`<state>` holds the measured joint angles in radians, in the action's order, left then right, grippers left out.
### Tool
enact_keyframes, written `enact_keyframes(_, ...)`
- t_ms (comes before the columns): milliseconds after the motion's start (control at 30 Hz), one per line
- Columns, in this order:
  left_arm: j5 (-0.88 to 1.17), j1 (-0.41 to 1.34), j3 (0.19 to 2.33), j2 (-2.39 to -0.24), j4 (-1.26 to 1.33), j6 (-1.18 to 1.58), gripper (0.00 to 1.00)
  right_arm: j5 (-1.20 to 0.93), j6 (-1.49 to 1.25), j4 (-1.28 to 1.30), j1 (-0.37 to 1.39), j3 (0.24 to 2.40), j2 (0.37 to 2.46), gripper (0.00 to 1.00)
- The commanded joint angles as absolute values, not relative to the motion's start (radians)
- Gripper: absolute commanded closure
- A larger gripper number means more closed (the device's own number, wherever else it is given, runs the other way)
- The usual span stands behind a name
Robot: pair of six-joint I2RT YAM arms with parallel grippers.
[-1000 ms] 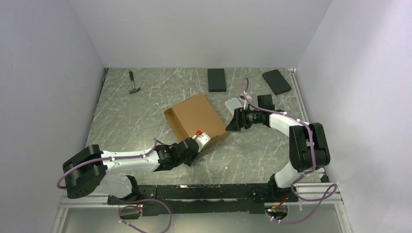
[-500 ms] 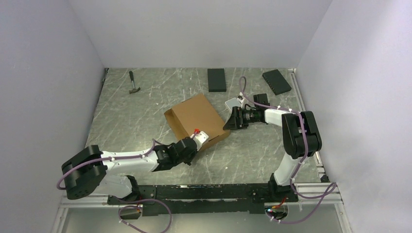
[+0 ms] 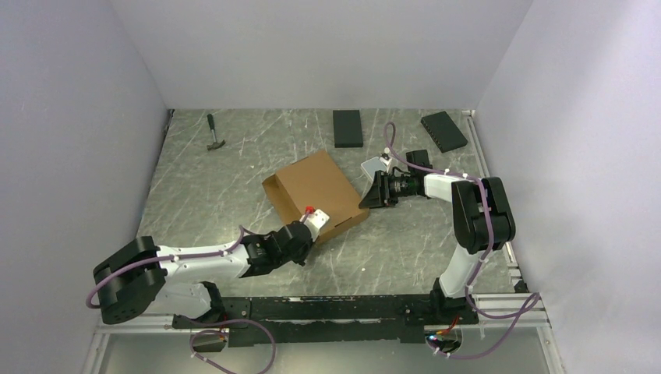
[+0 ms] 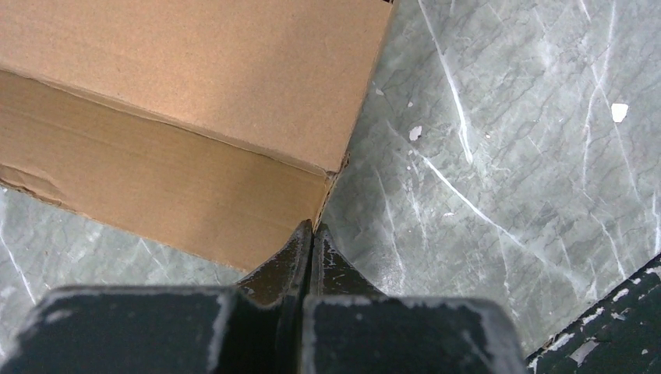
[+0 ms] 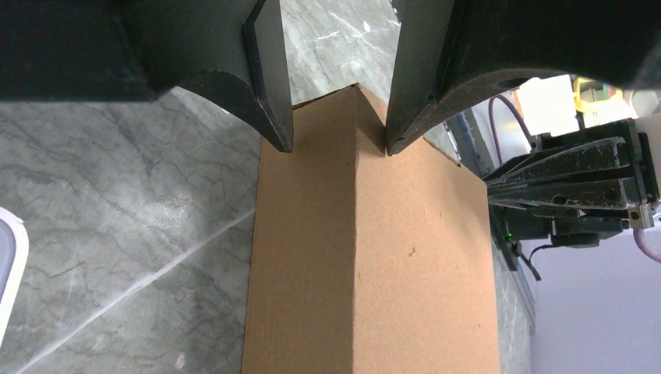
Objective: Fold the paper box
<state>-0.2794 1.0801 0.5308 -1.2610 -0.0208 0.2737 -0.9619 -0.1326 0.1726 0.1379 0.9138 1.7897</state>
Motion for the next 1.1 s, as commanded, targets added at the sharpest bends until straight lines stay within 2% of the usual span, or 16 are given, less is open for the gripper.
enact_keyframes(0,-0.268,1.074,0.513,-1.233,-0.033,0.316,1.0,-0.843,-0.103,0.171,0.123,0.935,1.818,0.52)
enact_keyframes(800,-0.235,1.049,0.48,-1.204,-0.012,0.337,1.0,-0.836,-0.094,0.189,0.123,0.945,1.844,0.54)
enact_keyframes(1067,-0.21,1.033,0.534,-1.235,-0.011,0.301,1.0,-0.857,-0.083,0.194,0.124,0.948,1.842,0.54)
